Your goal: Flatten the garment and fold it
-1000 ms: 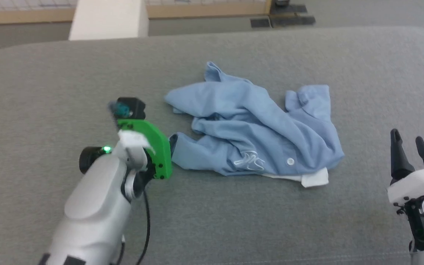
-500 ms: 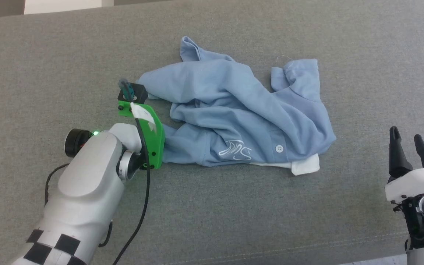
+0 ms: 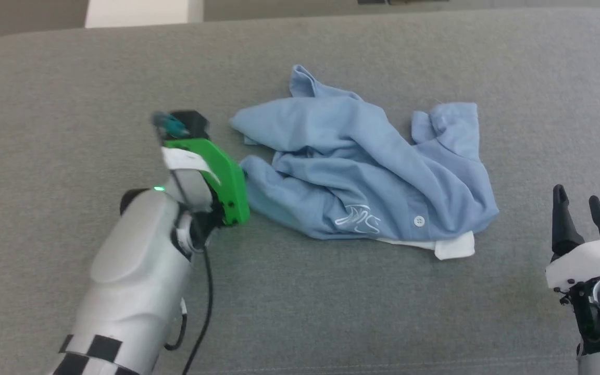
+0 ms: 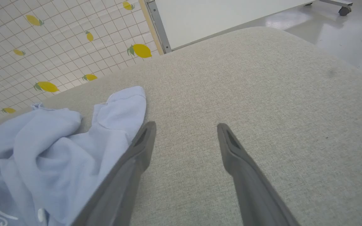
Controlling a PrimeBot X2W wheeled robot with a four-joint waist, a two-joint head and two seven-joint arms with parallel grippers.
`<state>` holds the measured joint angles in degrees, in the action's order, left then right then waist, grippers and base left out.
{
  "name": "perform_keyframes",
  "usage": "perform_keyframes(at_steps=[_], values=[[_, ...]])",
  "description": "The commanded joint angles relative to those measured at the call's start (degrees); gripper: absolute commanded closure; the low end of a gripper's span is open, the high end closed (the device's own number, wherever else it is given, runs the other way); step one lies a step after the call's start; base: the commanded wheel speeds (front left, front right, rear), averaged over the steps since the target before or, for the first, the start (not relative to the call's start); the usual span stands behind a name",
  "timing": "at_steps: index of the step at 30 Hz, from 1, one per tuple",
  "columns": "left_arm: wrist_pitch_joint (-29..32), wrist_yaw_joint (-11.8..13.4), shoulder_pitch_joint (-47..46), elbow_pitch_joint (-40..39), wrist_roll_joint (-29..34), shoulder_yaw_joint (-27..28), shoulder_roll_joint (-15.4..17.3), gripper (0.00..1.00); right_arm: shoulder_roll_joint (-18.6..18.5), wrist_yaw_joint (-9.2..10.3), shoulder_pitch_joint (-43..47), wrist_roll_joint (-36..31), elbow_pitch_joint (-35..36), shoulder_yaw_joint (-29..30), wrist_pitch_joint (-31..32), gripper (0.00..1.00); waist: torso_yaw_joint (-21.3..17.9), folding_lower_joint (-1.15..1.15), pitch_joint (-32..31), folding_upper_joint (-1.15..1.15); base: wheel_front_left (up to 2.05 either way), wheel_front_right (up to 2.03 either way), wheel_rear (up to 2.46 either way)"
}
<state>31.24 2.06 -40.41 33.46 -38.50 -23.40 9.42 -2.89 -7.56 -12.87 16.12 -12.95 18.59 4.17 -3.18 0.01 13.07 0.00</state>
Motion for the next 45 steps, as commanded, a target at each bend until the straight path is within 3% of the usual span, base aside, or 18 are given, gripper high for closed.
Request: perform_keyframes(at_steps=[1,6,13,15,17,18,19,20,26,31,34,40,45], values=[[-2.29,0.90,0.57,-1.20,-1.69,2.47,0.35,1.00,0.02,0.08,0.48,-0.60,-0.18,-0.06,0.39,0.00,3.33,-0.01,-3.45,0.00,0.00,0.00,0.00],[-7.89,4.72,3.95,-6.51,-5.60,10.92,3.26,1.00,0.02,0.08,1.22,-1.08,-0.31,-0.50,1.47,0.00,6.02,-0.01,-6.00,0.00,0.00,0.00,0.00],[-8.23,12.54,16.24,-11.58,-9.08,20.01,8.36,1.00,0.02,0.08,1.55,-1.23,-0.08,-1.14,2.27,0.00,7.94,-0.01,-6.55,0.00,0.00,0.00,0.00],[-7.07,14.09,20.47,-11.80,-9.77,20.81,8.63,1.00,0.02,0.08,1.45,-1.06,-0.07,-1.46,2.23,0.00,7.92,-0.01,-6.29,0.00,0.00,0.00,0.00],[-5.17,14.88,25.86,-11.74,-11.54,20.66,6.90,1.00,0.02,0.08,1.49,-1.14,-0.04,-1.63,2.43,0.00,8.27,-0.01,-5.44,0.00,0.00,0.00,0.00],[-5.17,14.89,26.51,-11.78,-12.05,20.81,6.31,0.78,0.02,0.08,1.45,-1.21,-0.07,-1.65,2.45,0.00,8.33,-0.01,-5.34,0.00,0.00,0.00,0.00],[-5.56,14.68,26.79,-12.00,-12.51,21.13,5.89,0.20,0.02,0.08,1.41,-1.21,-0.12,-1.72,2.50,0.00,8.35,-0.01,-5.27,0.00,0.00,0.00,0.00],[-6.60,14.14,26.90,-12.55,-13.09,21.77,5.42,0.00,0.02,0.08,1.35,-1.20,-0.18,-1.83,2.56,0.00,8.38,-0.01,-5.21,0.00,0.00,0.00,0.00],[-17.16,9.00,28.27,-19.59,-12.95,25.32,5.20,0.00,0.02,0.08,1.31,-1.14,-0.80,-2.44,2.63,0.00,8.06,-0.01,-6.05,0.00,0.00,0.00,0.00],[-34.72,4.90,32.20,-25.76,-3.55,25.20,6.82,0.00,0.02,0.08,2.56,-1.37,-1.44,-2.00,3.26,0.00,7.84,-0.01,-6.86,0.00,0.00,0.00,0.00],[-41.36,3.56,34.60,-25.89,1.11,23.01,6.59,0.00,0.02,0.08,3.43,-2.56,-1.72,-1.39,4.84,0.00,7.90,-0.01,-7.02,0.00,0.00,0.00,0.00],[-45.67,3.00,36.45,-25.06,6.44,21.21,4.60,0.00,0.02,0.08,3.26,-7.16,-1.91,-1.61,12.52,0.00,8.17,-0.01,-6.32,0.00,0.00,0.00,0.00],[-46.14,2.54,36.04,-24.85,8.12,21.70,2.82,0.00,0.02,0.08,-2.50,-11.61,-1.72,-4.81,21.24,0.00,8.53,-0.01,-4.19,0.00,0.00,0.00,0.00]])
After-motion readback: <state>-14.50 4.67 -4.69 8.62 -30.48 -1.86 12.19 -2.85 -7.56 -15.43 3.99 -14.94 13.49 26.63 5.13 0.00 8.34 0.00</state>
